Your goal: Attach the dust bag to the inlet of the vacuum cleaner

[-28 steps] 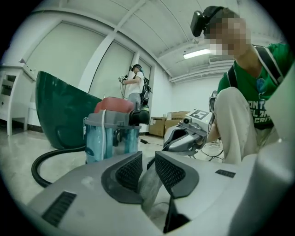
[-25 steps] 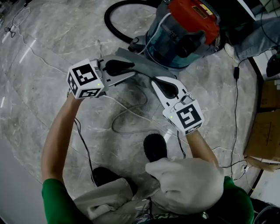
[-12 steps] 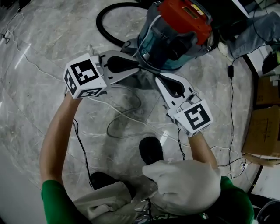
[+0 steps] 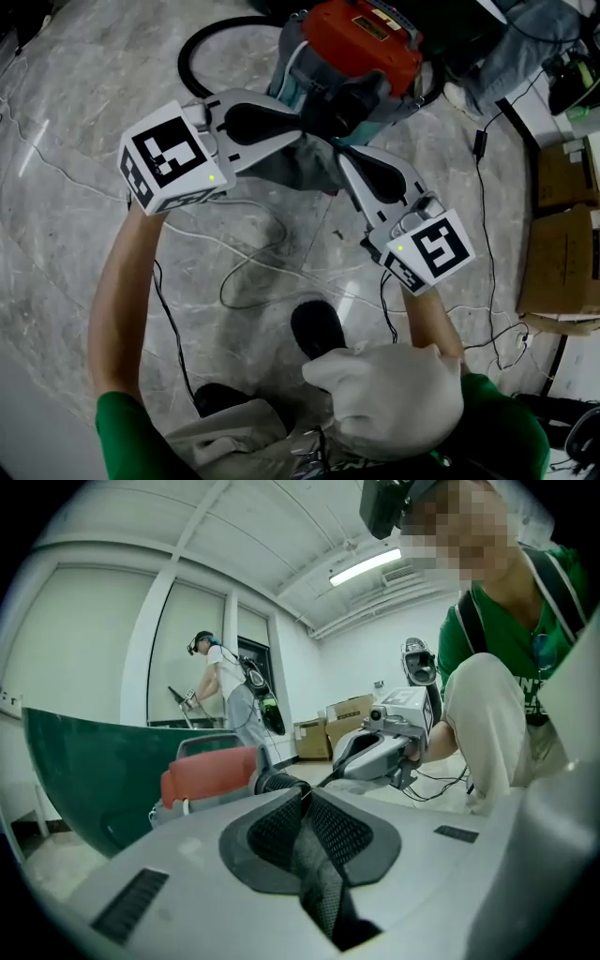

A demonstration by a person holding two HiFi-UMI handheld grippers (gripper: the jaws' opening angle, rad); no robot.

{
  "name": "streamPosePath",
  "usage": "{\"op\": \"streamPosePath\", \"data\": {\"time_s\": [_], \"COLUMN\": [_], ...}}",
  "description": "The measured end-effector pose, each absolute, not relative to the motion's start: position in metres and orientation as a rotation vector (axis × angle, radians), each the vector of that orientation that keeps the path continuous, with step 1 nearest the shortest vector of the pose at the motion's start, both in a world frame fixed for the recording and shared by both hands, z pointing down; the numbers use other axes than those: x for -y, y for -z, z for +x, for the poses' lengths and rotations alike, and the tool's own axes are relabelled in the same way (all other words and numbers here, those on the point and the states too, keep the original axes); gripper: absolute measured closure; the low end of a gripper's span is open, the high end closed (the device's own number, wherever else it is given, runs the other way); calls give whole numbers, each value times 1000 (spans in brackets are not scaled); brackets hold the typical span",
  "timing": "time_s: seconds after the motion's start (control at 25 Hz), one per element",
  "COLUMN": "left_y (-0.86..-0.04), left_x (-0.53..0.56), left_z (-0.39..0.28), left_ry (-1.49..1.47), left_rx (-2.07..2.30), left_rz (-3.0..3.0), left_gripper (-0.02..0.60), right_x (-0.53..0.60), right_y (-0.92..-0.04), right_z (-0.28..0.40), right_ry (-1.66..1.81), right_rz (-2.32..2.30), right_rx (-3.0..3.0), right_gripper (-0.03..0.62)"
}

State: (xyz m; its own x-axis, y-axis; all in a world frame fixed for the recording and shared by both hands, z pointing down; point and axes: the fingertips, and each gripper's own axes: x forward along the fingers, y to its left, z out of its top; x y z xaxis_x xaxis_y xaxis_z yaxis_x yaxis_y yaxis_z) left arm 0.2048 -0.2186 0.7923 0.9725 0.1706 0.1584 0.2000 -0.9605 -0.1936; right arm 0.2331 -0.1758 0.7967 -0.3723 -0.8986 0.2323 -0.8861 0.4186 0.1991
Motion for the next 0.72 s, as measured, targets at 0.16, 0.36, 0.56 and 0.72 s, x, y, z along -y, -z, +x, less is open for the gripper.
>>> {"op": "streamPosePath", "data": {"time_s": [0.16,0.36,0.56,0.72], "left_y": [-776,-782,-780,-781], "left_x": [226,237,240,244], "left_z": [212,230,244,252], "left_ry": [160,189,187,184], "left_rx": [250,220,212,212], "left_rz": [-2885,-2891,-2869,-2869], "left_gripper": [545,541,541,540], "right_x": [182,192,196,200], "right_y": [-783,-789,-789,-789], "right_z": [241,257,273,279], "right_ry": [65,6,-15,-34], "right_rz": [1598,1648,1684,1676], "right_rx": [2378,2365,2357,2362], "right_gripper": [579,579,579,579]}}
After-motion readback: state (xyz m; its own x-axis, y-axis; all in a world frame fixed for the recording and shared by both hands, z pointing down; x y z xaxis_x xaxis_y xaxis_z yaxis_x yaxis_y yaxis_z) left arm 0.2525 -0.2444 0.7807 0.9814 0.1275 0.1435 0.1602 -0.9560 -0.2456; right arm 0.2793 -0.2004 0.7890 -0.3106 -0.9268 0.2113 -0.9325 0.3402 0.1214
